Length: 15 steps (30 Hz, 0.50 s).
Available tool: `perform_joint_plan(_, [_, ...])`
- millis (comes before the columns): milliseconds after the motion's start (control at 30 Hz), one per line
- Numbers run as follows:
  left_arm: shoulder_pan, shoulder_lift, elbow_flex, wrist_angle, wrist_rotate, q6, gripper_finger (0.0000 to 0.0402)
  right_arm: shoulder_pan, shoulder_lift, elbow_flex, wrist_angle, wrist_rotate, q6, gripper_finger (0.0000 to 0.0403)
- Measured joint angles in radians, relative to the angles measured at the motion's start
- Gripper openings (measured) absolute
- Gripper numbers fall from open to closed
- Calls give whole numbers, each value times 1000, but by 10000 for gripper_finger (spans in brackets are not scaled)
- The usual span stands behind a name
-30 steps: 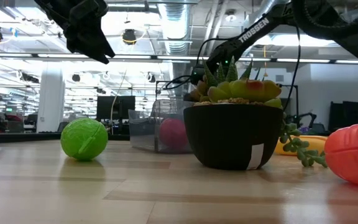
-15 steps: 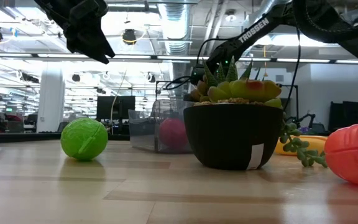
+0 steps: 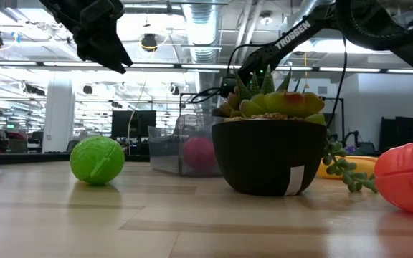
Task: Pick and placing Produce into tupperware
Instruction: Put the pink peach into the black bin
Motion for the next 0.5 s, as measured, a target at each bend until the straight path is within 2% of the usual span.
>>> perform_joint_plan(167, [0,0,0,0,0,0,273,-5,0,0,5,-37,-3,313])
perform_joint_plan(500, [0,0,0,0,1,-1,273,-12,0,0,-8,-35,22,313])
